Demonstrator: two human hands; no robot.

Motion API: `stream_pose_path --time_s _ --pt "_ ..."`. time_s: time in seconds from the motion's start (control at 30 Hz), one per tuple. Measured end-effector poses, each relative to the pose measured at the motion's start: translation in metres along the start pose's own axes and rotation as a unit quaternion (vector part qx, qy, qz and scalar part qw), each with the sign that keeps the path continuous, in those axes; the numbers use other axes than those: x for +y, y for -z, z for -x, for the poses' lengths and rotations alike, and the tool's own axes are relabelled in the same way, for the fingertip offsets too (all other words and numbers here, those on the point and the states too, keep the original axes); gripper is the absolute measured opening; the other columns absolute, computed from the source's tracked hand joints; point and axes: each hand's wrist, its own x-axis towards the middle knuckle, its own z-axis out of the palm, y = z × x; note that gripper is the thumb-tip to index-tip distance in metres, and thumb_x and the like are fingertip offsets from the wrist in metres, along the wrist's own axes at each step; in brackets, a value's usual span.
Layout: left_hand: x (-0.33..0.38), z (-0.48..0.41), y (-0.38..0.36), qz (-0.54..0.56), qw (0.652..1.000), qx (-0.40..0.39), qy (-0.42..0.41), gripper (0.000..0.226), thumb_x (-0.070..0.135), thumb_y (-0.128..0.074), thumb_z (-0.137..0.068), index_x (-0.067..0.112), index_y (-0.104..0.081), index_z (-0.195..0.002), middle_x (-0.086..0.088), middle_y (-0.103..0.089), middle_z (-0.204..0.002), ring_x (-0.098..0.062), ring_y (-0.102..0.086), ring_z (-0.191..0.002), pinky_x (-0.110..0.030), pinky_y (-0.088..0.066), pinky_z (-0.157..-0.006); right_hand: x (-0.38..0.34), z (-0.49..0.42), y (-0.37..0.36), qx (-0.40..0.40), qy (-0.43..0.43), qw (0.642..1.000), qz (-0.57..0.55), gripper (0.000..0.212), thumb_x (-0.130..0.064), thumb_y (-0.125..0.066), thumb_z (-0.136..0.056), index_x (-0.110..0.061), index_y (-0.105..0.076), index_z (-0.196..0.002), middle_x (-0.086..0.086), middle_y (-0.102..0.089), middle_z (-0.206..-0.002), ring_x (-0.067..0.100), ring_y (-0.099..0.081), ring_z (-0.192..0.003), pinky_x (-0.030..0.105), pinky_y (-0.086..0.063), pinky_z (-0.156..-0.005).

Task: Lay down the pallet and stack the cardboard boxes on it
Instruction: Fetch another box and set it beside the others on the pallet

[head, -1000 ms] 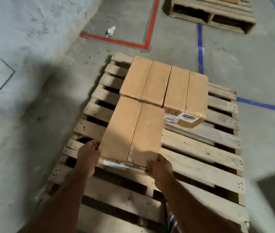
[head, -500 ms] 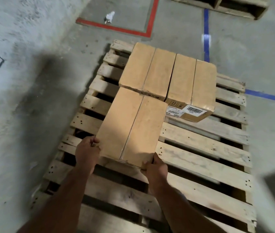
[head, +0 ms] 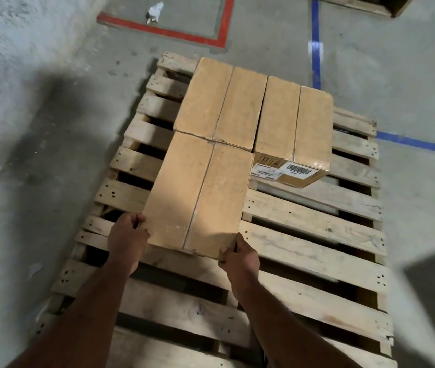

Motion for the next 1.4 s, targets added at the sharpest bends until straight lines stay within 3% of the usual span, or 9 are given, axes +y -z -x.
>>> stream_pose_path --time_s 0.13,0.23,0.33,0.5,0.73,1.0,1.1,1.3,1.4 --pt "0.004 -0.003 -0.001 -0.029 0.999 -0.012 -0.017 0.039 0.003 -0.070 -0.085 0.015 -0.059 -0.120 -0.007 -0.065 -0.120 -0.021 -0.058 -0.101 -0.038 -0.052 -0.081 -0.003 -0.002 0.001 0.004 -0.004 1.000 0.019 0.048 -0.004 -0.062 -0.093 -0.025 -0.061 -0.136 0.003 -0.066 -0.114 0.022 -0.066 -0.096 0.030 -0.064 -0.071" --pt "0.010 -0.007 0.001 -0.046 0.997 -0.050 -0.030 0.048 0.008 -0.070 -0.086 0.021 -0.054 -0.129 -0.004 -0.064 -0.123 -0.022 -0.060 -0.105 -0.039 -0.053 -0.082 -0.005 -0.001 0.000 0.002 0.002 0.999 0.049 0.045 -0.006 -0.063 -0.092 -0.023 -0.062 -0.134 0.000 -0.066 -0.106 0.024 -0.066 -0.098 0.040 -0.064 -0.080" --pt "0.014 -0.009 0.005 -0.081 0.994 -0.059 -0.031 0.049 0.014 -0.072 -0.085 0.024 -0.053 -0.129 -0.005 -0.066 -0.122 -0.026 -0.063 -0.104 -0.046 -0.056 -0.086 -0.009 0.002 -0.001 0.003 0.006 0.998 0.067 0.042 -0.009 -0.063 -0.089 -0.023 -0.063 -0.130 0.000 -0.068 -0.101 0.026 -0.068 -0.096 0.045 -0.063 -0.080" --pt "0.017 -0.008 0.011 -0.133 0.989 -0.059 -0.032 0.050 0.013 -0.079 -0.080 0.015 -0.055 -0.123 -0.010 -0.068 -0.116 -0.031 -0.065 -0.103 -0.044 -0.055 -0.084 -0.013 0.000 -0.001 -0.011 0.007 0.997 0.082 0.046 -0.011 -0.062 -0.091 -0.024 -0.060 -0.135 0.001 -0.069 -0.108 0.026 -0.066 -0.102 0.045 -0.062 -0.086" --pt "0.018 -0.011 0.012 -0.151 0.985 -0.063 -0.046 0.048 0.013 -0.081 -0.078 0.015 -0.056 -0.119 -0.009 -0.070 -0.113 -0.029 -0.066 -0.098 -0.037 -0.052 -0.078 -0.011 0.000 0.001 -0.021 0.006 0.997 0.072 0.047 -0.006 -0.059 -0.096 -0.026 -0.056 -0.139 0.000 -0.065 -0.119 0.024 -0.062 -0.108 0.040 -0.062 -0.088" --pt "0.024 -0.012 0.011 -0.166 0.984 -0.056 -0.041 0.049 0.013 -0.080 -0.079 0.013 -0.056 -0.122 -0.011 -0.070 -0.119 -0.030 -0.065 -0.103 -0.037 -0.049 -0.079 -0.015 0.003 0.000 -0.015 -0.010 0.997 0.074 0.053 -0.008 -0.060 -0.096 -0.025 -0.052 -0.146 0.000 -0.065 -0.122 0.021 -0.064 -0.106 0.035 -0.063 -0.083" --pt "0.024 -0.011 0.011 -0.175 0.982 -0.060 -0.047 0.051 0.013 -0.079 -0.080 0.013 -0.055 -0.125 -0.011 -0.069 -0.121 -0.030 -0.065 -0.105 -0.034 -0.047 -0.077 -0.015 0.004 0.001 -0.016 -0.008 0.997 0.074 0.051 -0.007 -0.059 -0.097 -0.026 -0.053 -0.144 -0.002 -0.065 -0.118 0.019 -0.063 -0.103 0.027 -0.063 -0.076" --pt "0.026 -0.009 0.010 -0.180 0.981 -0.066 -0.044 0.051 0.011 -0.077 -0.083 0.011 -0.053 -0.127 -0.013 -0.066 -0.124 -0.030 -0.063 -0.105 -0.032 -0.044 -0.076 -0.013 0.004 -0.001 -0.013 -0.020 0.996 0.089 0.052 -0.010 -0.061 -0.097 -0.026 -0.052 -0.146 0.001 -0.066 -0.123 0.022 -0.064 -0.107 0.035 -0.063 -0.083" --pt "0.037 -0.010 0.010 -0.214 0.971 -0.105 -0.038 0.053 0.012 -0.075 -0.085 0.010 -0.048 -0.130 -0.011 -0.063 -0.119 -0.024 -0.057 -0.097 -0.031 -0.045 -0.072 -0.022 0.005 0.003 -0.025 -0.008 0.987 0.160 0.048 -0.015 -0.061 -0.097 -0.022 -0.052 -0.144 0.004 -0.067 -0.125 0.024 -0.065 -0.110 0.026 -0.058 -0.081"
